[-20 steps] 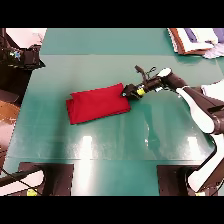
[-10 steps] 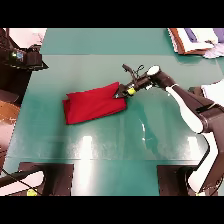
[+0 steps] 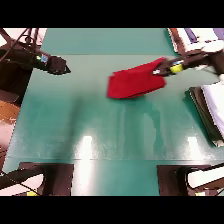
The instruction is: Fold the shirts.
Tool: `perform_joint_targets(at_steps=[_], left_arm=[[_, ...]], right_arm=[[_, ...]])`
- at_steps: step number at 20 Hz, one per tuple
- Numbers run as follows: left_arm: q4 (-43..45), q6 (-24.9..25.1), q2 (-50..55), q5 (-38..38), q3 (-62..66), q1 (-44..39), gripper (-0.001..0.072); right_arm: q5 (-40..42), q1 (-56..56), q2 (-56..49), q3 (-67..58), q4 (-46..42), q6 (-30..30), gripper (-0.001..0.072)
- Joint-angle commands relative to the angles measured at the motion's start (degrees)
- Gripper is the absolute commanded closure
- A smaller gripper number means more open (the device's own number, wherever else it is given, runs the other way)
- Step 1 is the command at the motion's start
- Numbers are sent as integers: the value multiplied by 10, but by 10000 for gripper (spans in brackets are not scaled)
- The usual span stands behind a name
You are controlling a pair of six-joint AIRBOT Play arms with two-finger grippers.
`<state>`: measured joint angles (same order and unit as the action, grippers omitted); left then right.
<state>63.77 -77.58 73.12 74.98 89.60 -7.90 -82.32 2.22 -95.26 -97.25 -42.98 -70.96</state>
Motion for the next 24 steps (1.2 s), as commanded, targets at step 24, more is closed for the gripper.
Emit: perform_joint_targets(at_steps=[24], left_arm=[[-16,0,0,-34,0,-26,679]], right_arm=[[23,-385,88,-194,37,25,693]])
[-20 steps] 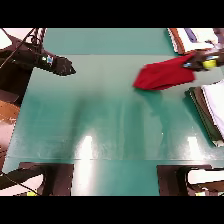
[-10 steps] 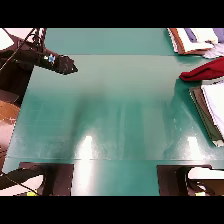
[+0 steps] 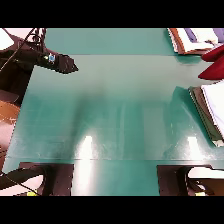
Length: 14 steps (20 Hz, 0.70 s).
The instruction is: Fold the shirts.
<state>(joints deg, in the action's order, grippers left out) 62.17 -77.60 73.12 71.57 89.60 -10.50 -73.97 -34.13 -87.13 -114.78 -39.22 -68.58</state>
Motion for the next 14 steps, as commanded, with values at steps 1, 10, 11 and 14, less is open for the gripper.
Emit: perform_joint_targets(at_steps=[1,10,11,14], left_arm=[[0,0,0,0,0,0,679],[0,1,0,0,0,0,679],[0,2,0,0,0,0,679],[0,16,0,3,0,0,679]], right_arm=[[-71,-31,19,5,-1,1,692],[-108,-138,168,248,-181,-10,691],[-110,-151,184,283,-205,-10,691],[-111,-187,226,374,-272,-10,690]])
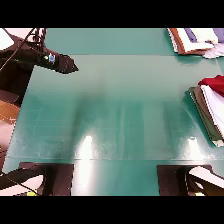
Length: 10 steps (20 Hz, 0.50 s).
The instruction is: Fold the shirts.
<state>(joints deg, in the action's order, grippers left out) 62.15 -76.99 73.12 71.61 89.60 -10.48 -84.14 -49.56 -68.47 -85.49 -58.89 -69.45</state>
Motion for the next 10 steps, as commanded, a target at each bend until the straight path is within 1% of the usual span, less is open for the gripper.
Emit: perform_joint_targets(at_steps=[1,2,3,4,5,6,7,8,9,10], left_arm=[[0,10,0,5,0,0,680],[0,10,0,7,0,0,679],[0,10,0,10,0,0,679],[0,10,0,12,0,0,679],[0,10,0,14,0,0,679],[0,10,0,15,0,0,679],[0,10,0,15,0,0,679],[0,10,0,15,0,0,680],[0,10,0,15,0,0,679],[0,10,0,14,0,0,679]], right_arm=[[-10,-44,47,103,-94,-2,688],[-10,-55,53,124,-107,-2,686],[-10,-66,57,141,-116,-2,653],[-10,-76,58,153,-118,-6,565],[-10,-87,57,159,-118,-8,501],[-15,-98,52,159,-118,-8,410],[-19,-108,48,154,-118,-8,334],[-31,-120,42,143,-118,-8,313],[-44,-129,35,126,-116,-13,270],[-51,-133,30,108,-111,-36,259]])
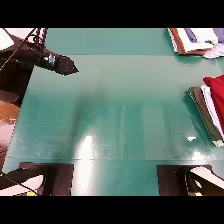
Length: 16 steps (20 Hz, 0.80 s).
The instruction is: Fold the shirts.
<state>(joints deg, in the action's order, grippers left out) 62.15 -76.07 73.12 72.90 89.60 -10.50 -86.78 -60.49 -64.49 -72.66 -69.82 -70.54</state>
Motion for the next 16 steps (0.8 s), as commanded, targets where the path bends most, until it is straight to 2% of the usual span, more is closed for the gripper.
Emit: perform_joint_targets(at_steps=[1,4,6,15,16], left_arm=[[0,0,0,0,0,0,679],[0,0,0,-5,0,0,679],[0,0,0,-17,0,0,679],[1,0,0,-35,0,0,679],[1,0,0,-35,0,0,679]], right_arm=[[-20,-23,-10,-33,19,-55,260],[-3,0,-9,-48,181,-63,261],[-2,49,-7,-47,254,-63,262],[108,362,-7,-47,263,-61,269],[119,390,-7,-47,263,-61,292]])
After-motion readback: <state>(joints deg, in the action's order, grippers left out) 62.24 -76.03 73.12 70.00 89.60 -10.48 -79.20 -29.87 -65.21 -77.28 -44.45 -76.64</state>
